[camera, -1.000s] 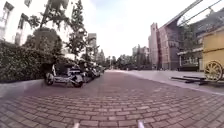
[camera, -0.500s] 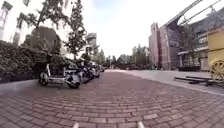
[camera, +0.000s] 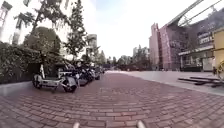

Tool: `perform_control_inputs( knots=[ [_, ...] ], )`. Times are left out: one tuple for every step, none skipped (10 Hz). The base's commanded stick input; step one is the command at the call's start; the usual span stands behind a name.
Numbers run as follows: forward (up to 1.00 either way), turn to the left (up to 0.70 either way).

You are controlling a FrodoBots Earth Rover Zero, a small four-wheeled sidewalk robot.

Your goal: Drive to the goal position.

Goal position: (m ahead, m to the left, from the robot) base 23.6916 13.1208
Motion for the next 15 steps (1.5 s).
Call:
perform_control_inputs(
  knots=[
    [0.70,0.00],
    [0.70,0.00],
    [0.70,0.00],
    [0.70,0.00],
    [0.70,0.00],
    [0.70,0.00],
    [0.70,0.00],
    [0.70,0.00],
    [0.70,0.00],
    [0.70,0.00],
    [0.70,0.00],
    [0.70,0.00],
    [0.70,0.00],
    [0.70,0.00],
    [0.70,0.00]
  ],
)
